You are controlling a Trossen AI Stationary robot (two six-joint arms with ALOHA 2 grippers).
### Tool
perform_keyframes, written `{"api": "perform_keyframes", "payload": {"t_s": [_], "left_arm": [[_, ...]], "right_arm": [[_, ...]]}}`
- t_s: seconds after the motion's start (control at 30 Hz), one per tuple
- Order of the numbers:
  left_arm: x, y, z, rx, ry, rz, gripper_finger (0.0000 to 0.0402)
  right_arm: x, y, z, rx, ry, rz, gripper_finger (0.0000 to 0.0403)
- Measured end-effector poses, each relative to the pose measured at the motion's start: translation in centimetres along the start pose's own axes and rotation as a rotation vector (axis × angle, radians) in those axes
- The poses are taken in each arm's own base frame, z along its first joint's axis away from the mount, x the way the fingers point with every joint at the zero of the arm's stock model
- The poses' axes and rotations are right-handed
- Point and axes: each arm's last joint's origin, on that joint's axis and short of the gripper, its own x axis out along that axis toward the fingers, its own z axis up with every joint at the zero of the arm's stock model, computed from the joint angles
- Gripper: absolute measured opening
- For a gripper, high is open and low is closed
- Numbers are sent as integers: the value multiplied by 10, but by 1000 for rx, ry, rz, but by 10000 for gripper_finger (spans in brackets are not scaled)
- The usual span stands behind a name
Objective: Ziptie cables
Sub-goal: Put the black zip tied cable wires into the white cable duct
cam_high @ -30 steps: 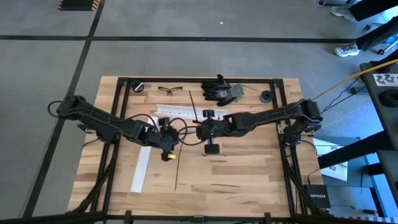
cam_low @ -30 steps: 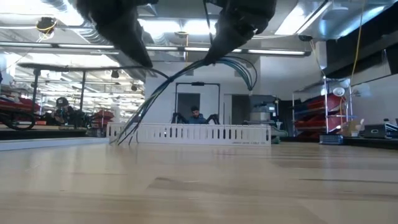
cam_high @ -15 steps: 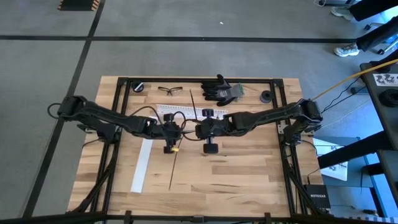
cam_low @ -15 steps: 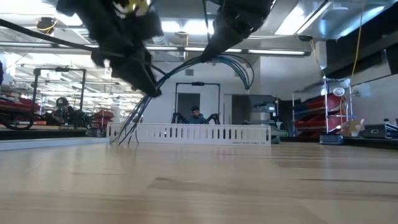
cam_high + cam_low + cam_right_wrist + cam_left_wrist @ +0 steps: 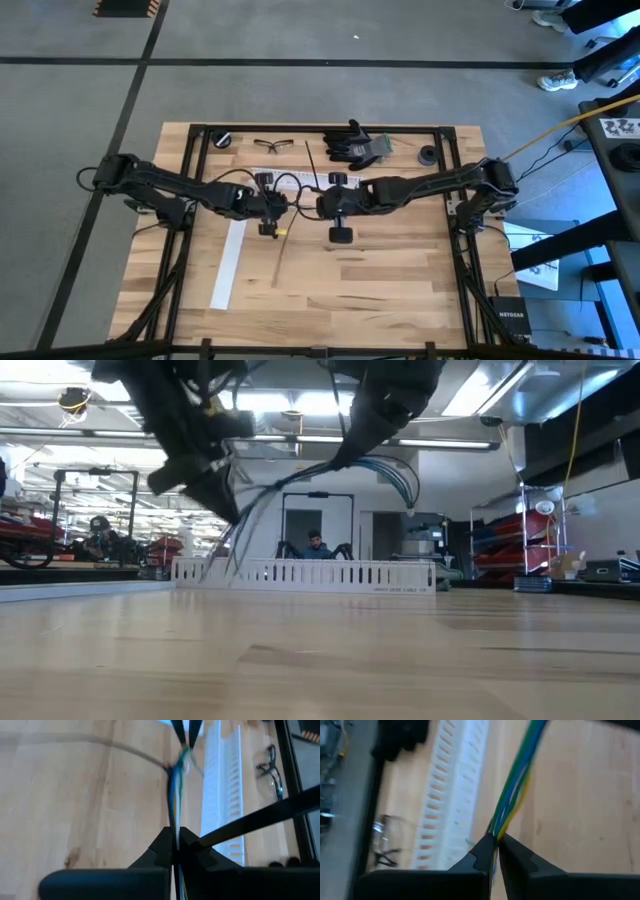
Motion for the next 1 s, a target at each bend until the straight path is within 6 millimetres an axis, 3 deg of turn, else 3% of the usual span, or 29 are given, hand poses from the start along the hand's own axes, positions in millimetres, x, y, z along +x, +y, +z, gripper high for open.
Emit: {"api": "perform_keyframes", "payload": {"t_s": [0.17,0.3,0.73,1.0], "left_arm": [[-6,10,13,1,-26,7,3],[-5,9,12,-45,-29,-20,21],[-4,7,8,-31,-5,-130,181],[13,6,11,-104,-107,-102,228]], "right_arm": [[6,-12,-3,43,-10,26,1],[7,-14,-4,36,-15,40,1],[6,-13,-3,27,-17,46,1],[6,-13,-3,27,-18,46,1]]}}
